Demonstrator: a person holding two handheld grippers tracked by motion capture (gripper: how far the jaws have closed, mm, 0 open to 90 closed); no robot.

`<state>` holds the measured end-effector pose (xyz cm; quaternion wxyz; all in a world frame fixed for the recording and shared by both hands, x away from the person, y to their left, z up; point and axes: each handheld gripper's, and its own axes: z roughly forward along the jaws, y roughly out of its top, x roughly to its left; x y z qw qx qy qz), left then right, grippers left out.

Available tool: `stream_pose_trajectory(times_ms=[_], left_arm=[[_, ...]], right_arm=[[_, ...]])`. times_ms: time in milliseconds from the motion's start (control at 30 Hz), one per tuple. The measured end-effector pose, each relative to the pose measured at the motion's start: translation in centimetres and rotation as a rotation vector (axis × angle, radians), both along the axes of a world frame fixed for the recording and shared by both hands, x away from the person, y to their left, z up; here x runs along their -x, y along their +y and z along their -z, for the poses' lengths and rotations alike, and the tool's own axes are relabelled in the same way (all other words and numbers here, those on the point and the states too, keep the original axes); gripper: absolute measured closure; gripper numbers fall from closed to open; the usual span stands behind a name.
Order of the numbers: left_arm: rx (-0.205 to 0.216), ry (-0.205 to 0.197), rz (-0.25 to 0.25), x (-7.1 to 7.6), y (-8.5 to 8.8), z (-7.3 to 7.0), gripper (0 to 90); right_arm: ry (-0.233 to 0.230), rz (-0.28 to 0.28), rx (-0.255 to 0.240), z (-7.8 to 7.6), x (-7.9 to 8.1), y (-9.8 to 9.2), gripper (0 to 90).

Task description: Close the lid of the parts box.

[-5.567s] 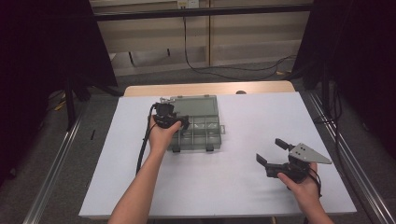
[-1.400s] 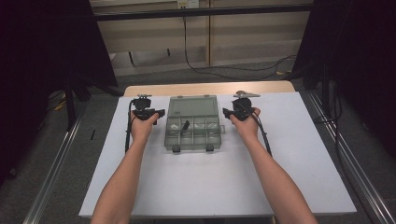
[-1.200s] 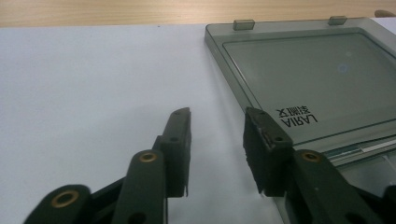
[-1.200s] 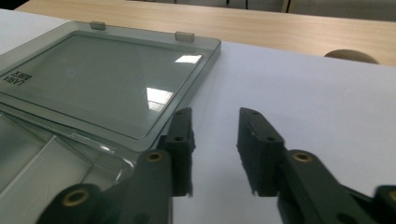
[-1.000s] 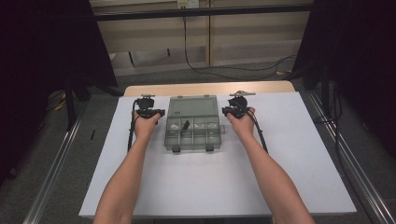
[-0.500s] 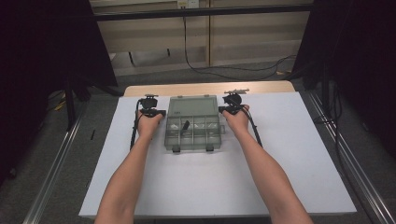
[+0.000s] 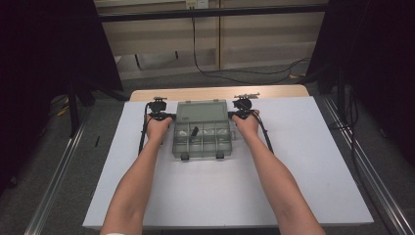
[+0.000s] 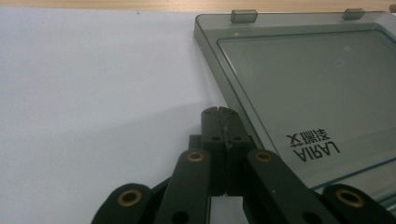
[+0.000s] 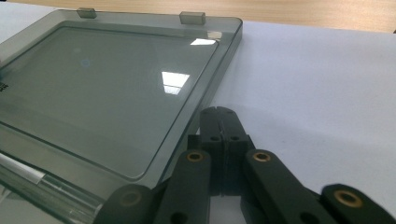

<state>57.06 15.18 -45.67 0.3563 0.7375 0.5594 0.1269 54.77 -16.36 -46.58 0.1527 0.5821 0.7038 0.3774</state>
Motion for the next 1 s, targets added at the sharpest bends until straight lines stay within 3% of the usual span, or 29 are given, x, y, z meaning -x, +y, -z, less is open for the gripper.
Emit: stream_pose_trajectory(times_ms=[233, 300, 533, 633, 700, 833, 1000], left_arm=[[-0.007, 0.011, -0.009, 0.3, 0.0, -0.1, 90.0], [-0.026, 0.017, 0.003, 0.2, 0.0, -0.2, 90.0], [-0.017, 0.013, -0.021, -0.9, -0.2, -0.1, 90.0], [0.008, 0.026, -0.036, -1.4, -0.1, 0.0, 90.0], [0.027, 0.048, -0.047, -1.6, 0.0, 0.0, 90.0], [0.022, 0.053, -0.062, -1.5, -0.2, -0.1, 90.0], [0.065, 0.062, -0.090, -1.4, 0.0, 0.0, 90.0]], right_arm=[[0.021, 0.003, -0.012, -0.2, 0.5, 0.1, 90.0], [0.028, 0.004, -0.013, -0.2, 0.5, 0.1, 90.0], [0.018, 0.019, -0.028, 0.0, -0.6, -0.1, 90.0], [0.019, 0.020, -0.016, 0.0, -1.2, 0.0, 90.0], [0.021, 0.024, -0.034, 0.1, -1.5, 0.0, 90.0], [0.022, 0.027, -0.036, 0.1, -1.4, 0.1, 90.0], [0.018, 0.032, -0.042, 0.1, -1.4, 0.1, 90.0]])
